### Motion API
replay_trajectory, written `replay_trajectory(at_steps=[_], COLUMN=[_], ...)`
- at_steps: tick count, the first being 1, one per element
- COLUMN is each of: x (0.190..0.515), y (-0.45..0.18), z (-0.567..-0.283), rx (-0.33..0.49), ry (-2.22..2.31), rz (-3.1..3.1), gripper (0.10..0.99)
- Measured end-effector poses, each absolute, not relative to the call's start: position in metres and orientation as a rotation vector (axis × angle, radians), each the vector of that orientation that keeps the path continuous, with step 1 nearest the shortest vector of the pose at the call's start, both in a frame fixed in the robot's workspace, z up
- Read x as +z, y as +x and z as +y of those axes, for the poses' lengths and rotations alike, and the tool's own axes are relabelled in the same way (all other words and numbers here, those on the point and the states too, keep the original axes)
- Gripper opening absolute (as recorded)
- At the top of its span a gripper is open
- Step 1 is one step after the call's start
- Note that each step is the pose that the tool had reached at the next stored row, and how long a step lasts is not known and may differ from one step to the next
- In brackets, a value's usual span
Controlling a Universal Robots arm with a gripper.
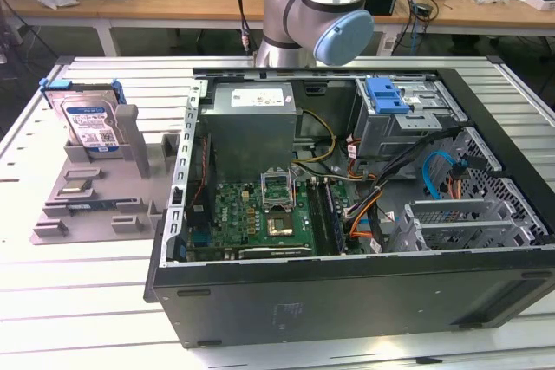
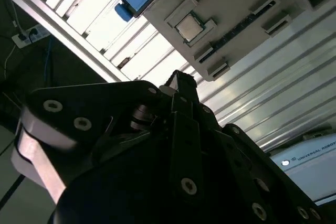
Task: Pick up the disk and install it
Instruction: 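Pick up the disk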
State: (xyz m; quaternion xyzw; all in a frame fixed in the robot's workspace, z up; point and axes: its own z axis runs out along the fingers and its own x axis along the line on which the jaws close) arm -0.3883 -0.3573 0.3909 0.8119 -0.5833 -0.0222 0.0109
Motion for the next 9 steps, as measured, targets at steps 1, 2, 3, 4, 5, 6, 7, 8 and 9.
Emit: replay_trajectory(at_steps=[1,2,3,4,5,6,7,8,9], x=[0.3909,0.3909,0.3909,0.3909,0.3909,0.3909,0.3909,0.3909,0.3909], y=[-0.3883,-0.3883,-0.3883,-0.3883,-0.3883,-0.3883,-0.3883,-0.3883,-0.3883], z=[-0.3573,-0.3573,-0.3573,-0.3573,-0.3573,-0.3573,-0.3573,-0.3573,-0.3573], rx=[-0.069,-0.069,-0.069,-0.068,-0.068,-0.068,-0.068,-0.067,-0.067], ry=[2.543,2.563,2.572,2.582,2.601,2.609,2.619,2.630,2.638], rz=[-1.805,-1.777,-1.762,-1.748,-1.719,-1.705,-1.690,-1.673,-1.659], gripper=[0.106,0.106,0.106,0.106,0.106,0.106,0.106,0.106,0.106])
